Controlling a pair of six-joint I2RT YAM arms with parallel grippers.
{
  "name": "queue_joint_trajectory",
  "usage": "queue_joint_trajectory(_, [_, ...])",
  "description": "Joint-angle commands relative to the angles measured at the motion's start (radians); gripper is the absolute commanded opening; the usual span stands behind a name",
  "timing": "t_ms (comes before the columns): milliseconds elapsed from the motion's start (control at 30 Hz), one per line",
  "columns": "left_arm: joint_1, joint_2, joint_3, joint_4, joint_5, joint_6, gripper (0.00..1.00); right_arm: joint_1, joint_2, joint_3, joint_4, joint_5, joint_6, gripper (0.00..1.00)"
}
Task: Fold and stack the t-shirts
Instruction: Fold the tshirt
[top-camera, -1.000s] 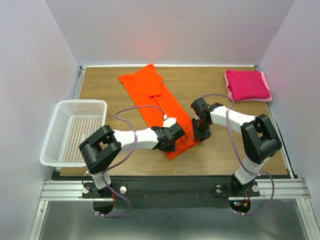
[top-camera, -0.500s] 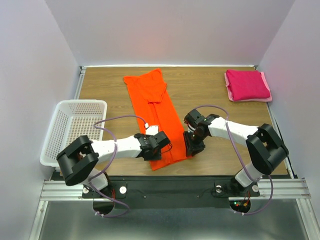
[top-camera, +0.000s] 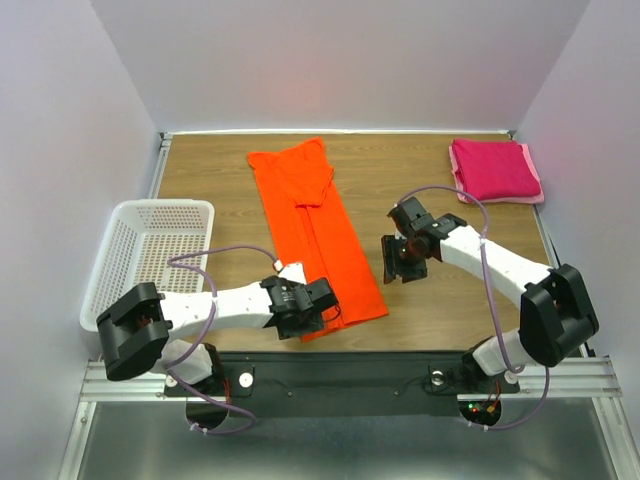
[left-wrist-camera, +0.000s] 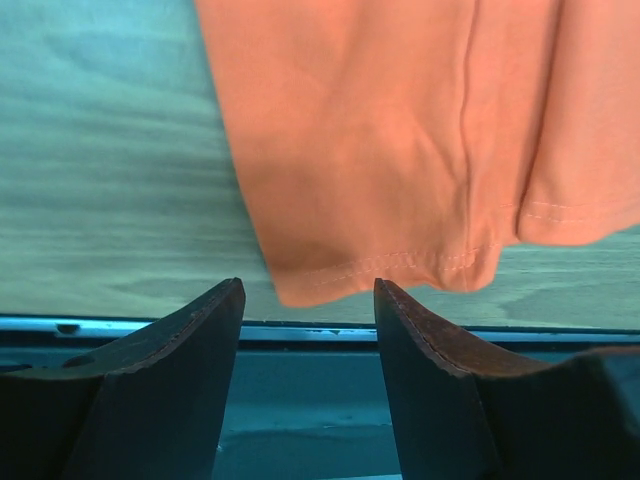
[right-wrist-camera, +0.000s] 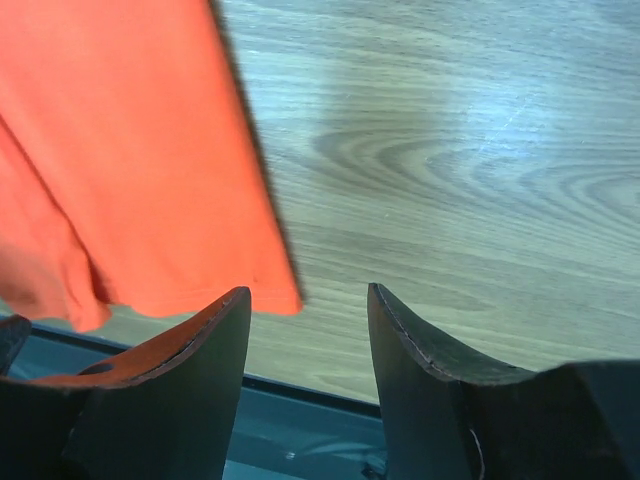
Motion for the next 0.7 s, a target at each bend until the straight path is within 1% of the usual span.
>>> queue_joint_trajectory(0, [-0.022, 0.000, -0.039, -0.061, -0.037, -0.148, 0.63, -0.004, 0.012, -0.012, -0.002, -0.022, -0.039, 0.56])
queue_joint_trajectory(133, [-0.022, 0.000, -0.065, -0.034, -0.039, -0.168, 0.62, -0.004, 0.009, -0.035, 0.018, -0.045, -0.044, 0.56])
queue_joint_trajectory(300, [-0.022, 0.078, -0.039, -0.014, -0.028, -0.136, 0.60, -0.003, 0.011, -0.065, 0.050, -0.092, -0.029, 0.56])
queue_joint_trajectory(433, [-0.022, 0.100, -0.050, 0.005, -0.033, -0.139, 0.54, -0.001, 0.019, -0.090, 0.072, -0.111, -0.015, 0.56])
queue_joint_trajectory(467, [-0.021, 0.103, -0.055, 0.005, -0.031, -0.139, 0.54, -0.003, 0.020, -0.093, 0.075, -0.114, -0.013, 0.56])
queue_joint_trajectory(567, [-0.019, 0.113, -0.069, 0.040, -0.013, -0.125, 0.46, 0.003, 0.023, -0.102, 0.084, -0.108, -0.004, 0.56])
queue_joint_trajectory(600, [-0.019, 0.120, -0.066, 0.042, -0.010, -0.121, 0.41, 0.005, 0.028, -0.107, 0.087, -0.108, -0.002, 0.56])
queue_joint_trajectory(633, [-0.019, 0.121, -0.062, 0.042, -0.010, -0.118, 0.38, 0.010, 0.031, -0.105, 0.087, -0.109, 0.002, 0.55])
queue_joint_trajectory(667, [-0.019, 0.127, -0.059, 0.042, -0.010, -0.110, 0.33, 0.013, 0.041, -0.107, 0.089, -0.112, 0.007, 0.55])
